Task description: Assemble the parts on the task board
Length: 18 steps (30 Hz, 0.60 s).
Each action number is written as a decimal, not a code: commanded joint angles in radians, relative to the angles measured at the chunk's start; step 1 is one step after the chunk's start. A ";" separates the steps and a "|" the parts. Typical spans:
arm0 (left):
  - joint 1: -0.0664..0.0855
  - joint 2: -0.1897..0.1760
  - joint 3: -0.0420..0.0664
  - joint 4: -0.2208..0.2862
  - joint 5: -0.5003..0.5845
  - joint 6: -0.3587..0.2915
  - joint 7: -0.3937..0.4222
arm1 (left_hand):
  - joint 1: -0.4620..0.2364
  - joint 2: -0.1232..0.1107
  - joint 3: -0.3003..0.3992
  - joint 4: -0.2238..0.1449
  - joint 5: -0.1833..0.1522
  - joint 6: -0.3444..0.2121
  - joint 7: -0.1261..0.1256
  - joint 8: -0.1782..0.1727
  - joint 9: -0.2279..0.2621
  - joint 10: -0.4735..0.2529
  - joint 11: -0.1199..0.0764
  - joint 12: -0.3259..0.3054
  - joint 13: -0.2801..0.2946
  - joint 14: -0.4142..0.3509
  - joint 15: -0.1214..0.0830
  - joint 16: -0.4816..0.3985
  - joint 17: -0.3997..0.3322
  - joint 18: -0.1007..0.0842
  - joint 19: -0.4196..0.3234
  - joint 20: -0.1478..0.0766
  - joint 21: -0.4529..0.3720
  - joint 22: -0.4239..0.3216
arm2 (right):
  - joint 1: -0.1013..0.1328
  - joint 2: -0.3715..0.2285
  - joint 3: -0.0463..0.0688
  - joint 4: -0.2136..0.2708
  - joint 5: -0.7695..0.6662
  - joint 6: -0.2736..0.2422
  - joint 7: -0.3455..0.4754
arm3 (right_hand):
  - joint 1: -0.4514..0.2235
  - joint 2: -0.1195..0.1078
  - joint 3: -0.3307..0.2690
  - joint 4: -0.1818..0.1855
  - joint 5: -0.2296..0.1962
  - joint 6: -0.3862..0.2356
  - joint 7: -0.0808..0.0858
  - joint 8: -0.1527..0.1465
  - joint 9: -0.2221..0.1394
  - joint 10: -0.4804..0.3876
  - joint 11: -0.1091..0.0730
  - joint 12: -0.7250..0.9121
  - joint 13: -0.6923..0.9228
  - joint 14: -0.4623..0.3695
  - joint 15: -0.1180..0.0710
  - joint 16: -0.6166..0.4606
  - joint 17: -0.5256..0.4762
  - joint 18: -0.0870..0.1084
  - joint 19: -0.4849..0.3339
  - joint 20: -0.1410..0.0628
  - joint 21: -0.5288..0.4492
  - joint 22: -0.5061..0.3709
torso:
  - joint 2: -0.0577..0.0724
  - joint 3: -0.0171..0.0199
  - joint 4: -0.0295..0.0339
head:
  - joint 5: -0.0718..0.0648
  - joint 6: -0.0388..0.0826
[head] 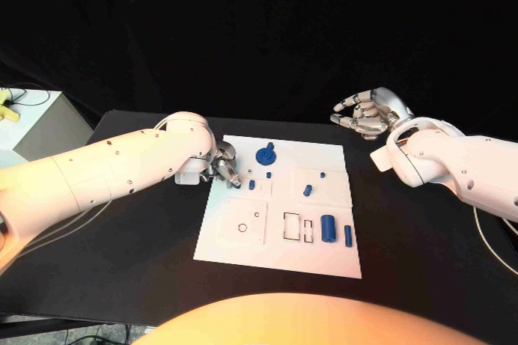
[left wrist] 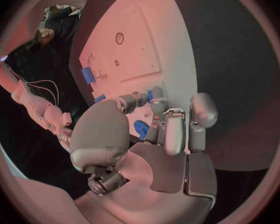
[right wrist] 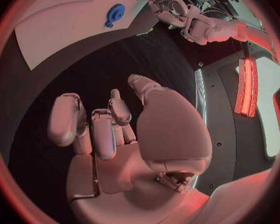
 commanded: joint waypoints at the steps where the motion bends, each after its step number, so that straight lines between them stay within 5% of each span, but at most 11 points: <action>1: -0.001 0.003 -0.001 -0.001 -0.003 0.012 -0.001 | -0.001 0.009 0.221 -0.226 0.007 0.008 0.000 -0.004 0.002 0.005 -0.005 -0.005 0.001 0.070 -0.008 0.004 0.153 -0.007 0.002 0.000 0.005 0.001 | 0.000 0.001 0.000 0.001 -0.009 0.011 0.010 | 0.006 0.004 0.000 0.004 0.003 -0.008 0.001 0.003 0.001 0.003 0.000 0.002 0.001 0.046 0.006 -0.001 0.087 0.013 0.002 -0.002 -0.002 0.074 | 0.000 0.0000 -0.0002 | 0.000 0.000; 18: -0.001 0.039 -0.003 -0.037 0.018 0.020 -0.005 | -0.001 0.010 0.220 -0.225 0.007 0.009 0.000 -0.005 0.002 0.006 -0.005 -0.005 0.003 0.070 -0.008 0.004 0.152 -0.008 0.002 0.000 0.005 0.002 | 0.000 0.001 0.000 0.002 -0.010 0.008 0.005 | 0.006 0.004 0.000 0.004 0.003 -0.008 0.001 0.003 0.001 0.003 0.000 0.002 0.001 0.046 0.006 -0.001 0.087 0.013 0.002 -0.002 -0.002 0.074 | 0.000 0.0000 -0.0006 | 0.000 0.000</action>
